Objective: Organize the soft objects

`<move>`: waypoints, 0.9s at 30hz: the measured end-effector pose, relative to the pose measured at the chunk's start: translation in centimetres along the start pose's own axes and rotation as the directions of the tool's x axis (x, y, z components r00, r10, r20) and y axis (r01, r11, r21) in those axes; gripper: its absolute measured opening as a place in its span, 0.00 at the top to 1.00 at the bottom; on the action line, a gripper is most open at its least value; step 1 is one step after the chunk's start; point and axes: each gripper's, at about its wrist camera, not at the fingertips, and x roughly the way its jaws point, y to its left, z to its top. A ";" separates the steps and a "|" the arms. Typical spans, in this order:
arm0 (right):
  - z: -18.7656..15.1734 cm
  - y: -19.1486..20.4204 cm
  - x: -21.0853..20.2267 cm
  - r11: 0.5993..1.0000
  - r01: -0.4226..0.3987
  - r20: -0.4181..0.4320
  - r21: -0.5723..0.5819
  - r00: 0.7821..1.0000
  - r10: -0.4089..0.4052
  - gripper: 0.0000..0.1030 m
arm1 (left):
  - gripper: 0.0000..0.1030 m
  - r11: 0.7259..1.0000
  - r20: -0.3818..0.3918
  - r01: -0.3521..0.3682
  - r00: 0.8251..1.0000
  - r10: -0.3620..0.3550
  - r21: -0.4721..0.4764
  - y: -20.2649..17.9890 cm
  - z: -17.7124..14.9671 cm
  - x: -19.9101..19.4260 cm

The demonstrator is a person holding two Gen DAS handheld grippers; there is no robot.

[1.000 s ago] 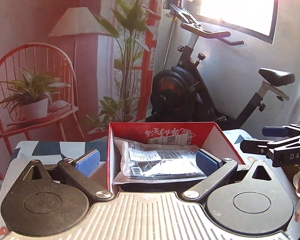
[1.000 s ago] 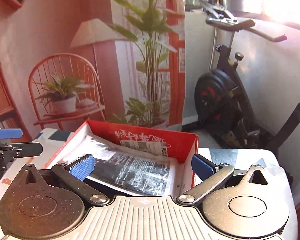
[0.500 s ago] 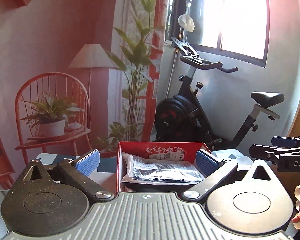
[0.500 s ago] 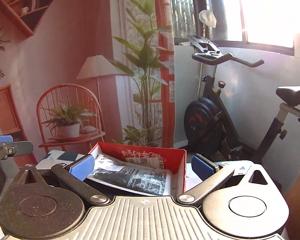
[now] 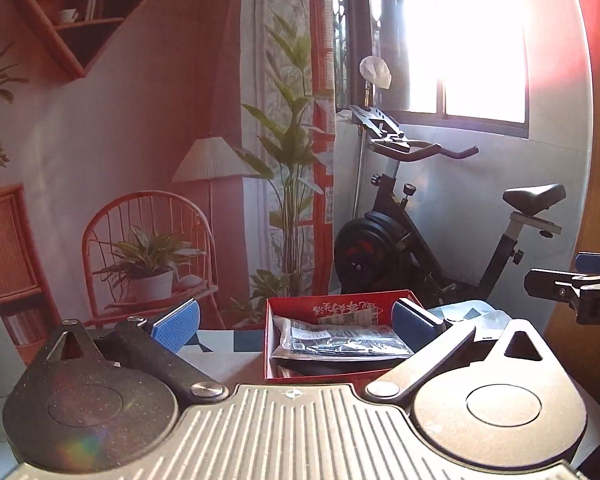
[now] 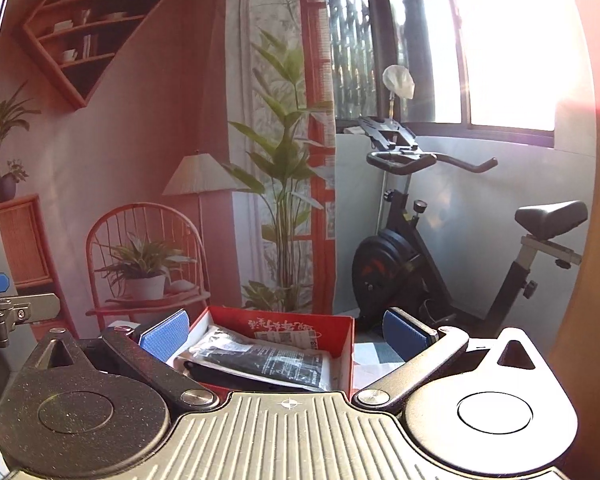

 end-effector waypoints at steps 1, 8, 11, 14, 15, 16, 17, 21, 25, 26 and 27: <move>0.0 0.0 -0.6 1.000 0.001 0.004 0.003 1.000 -0.001 0.00 | 0.00 1.000 0.005 0.000 1.000 0.000 -0.003 0.0 -0.1 -0.5; -0.2 -0.6 -3.6 0.999 -0.009 0.031 0.032 0.999 0.008 0.00 | 0.00 1.000 0.028 -0.009 1.000 0.010 -0.028 -0.2 0.0 -2.1; -0.2 -0.8 -4.0 1.000 -0.002 0.034 0.028 0.999 0.001 0.00 | 0.00 0.999 0.028 -0.012 1.000 0.013 -0.030 -0.5 0.0 -2.1; -0.1 -0.8 -4.1 1.000 -0.001 0.034 0.030 0.999 0.000 0.00 | 0.00 0.999 0.026 -0.018 0.999 0.019 -0.028 -0.7 -0.2 -2.2; -0.1 -0.8 -4.1 1.000 0.001 0.033 0.031 0.999 -0.002 0.00 | 0.00 0.999 0.024 -0.020 0.999 0.021 -0.026 -0.8 -0.1 -2.1; -0.2 -0.9 -4.1 0.999 0.003 0.032 0.033 0.999 -0.004 0.00 | 0.00 0.999 0.022 -0.022 0.999 0.023 -0.024 -0.8 -0.1 -2.0; -0.2 -0.9 -4.0 0.999 0.003 0.030 0.035 1.000 -0.004 0.00 | 0.00 0.999 0.020 -0.024 1.000 0.025 -0.023 -0.8 -0.2 -2.0; -0.1 -0.5 -3.9 0.999 0.009 0.028 0.038 1.000 -0.010 0.00 | 0.00 0.999 0.018 -0.031 0.999 0.032 -0.024 -0.7 -0.3 -2.4; -0.1 -0.4 -3.7 0.999 0.013 0.023 0.040 1.000 -0.014 0.00 | 0.00 0.999 0.016 -0.037 0.999 0.037 -0.028 -0.6 -0.3 -2.4; -0.2 -0.5 -3.7 0.999 0.013 0.021 0.042 1.000 -0.014 0.00 | 0.00 0.999 0.015 -0.037 0.999 0.038 -0.029 -0.6 -0.3 -2.4; -0.1 -0.5 -3.6 0.999 0.014 0.018 0.043 1.000 -0.015 0.00 | 0.00 0.999 0.014 -0.037 0.999 0.038 -0.029 -0.6 -0.3 -2.4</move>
